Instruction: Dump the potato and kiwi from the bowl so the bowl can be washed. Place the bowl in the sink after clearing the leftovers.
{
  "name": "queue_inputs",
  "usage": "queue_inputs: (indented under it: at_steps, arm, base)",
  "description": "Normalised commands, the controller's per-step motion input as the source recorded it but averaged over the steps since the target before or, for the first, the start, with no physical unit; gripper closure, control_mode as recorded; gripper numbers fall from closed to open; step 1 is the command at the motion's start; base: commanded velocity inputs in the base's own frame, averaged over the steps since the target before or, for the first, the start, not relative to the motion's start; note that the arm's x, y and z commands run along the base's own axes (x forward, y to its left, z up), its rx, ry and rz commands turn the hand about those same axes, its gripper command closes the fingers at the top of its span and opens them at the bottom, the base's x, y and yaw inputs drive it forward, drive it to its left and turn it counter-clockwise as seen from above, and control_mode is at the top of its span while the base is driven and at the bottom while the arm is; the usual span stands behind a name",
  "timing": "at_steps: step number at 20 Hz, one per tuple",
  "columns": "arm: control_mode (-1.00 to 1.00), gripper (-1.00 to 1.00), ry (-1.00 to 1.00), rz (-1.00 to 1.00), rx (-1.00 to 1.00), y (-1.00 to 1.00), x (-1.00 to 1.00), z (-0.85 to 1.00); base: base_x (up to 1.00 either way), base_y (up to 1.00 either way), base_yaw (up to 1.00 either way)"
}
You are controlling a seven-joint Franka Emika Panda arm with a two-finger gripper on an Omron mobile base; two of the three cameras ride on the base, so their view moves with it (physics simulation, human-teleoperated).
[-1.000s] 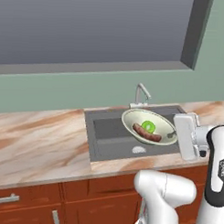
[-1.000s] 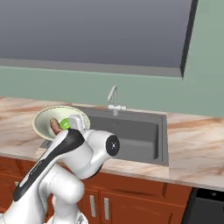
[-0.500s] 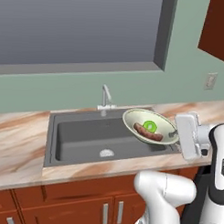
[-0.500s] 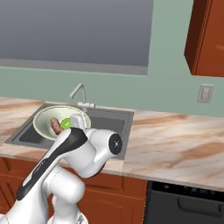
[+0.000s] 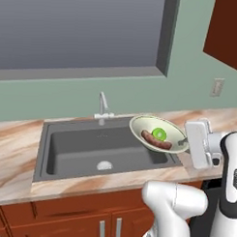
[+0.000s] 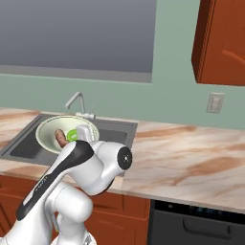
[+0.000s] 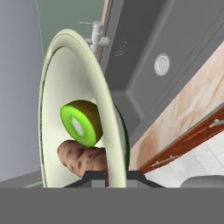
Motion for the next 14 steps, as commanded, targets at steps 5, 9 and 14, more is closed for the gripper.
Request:
queue_inputs:
  at_steps: [5, 9, 14]
  arm:
    - [1.0, 1.0, 0.0, 0.0, 0.0, 0.0, 0.0, 0.0]
    - [1.0, 1.0, 0.0, 0.0, 0.0, 0.0, 0.0, 0.0]
    - [-1.0, 1.0, 0.0, 0.0, -0.02, -0.01, 0.07, -0.02]
  base:
    - [0.54, -0.12, -0.02]
    - [0.58, 0.0, -0.01]
    - [0.34, -0.06, 0.0]
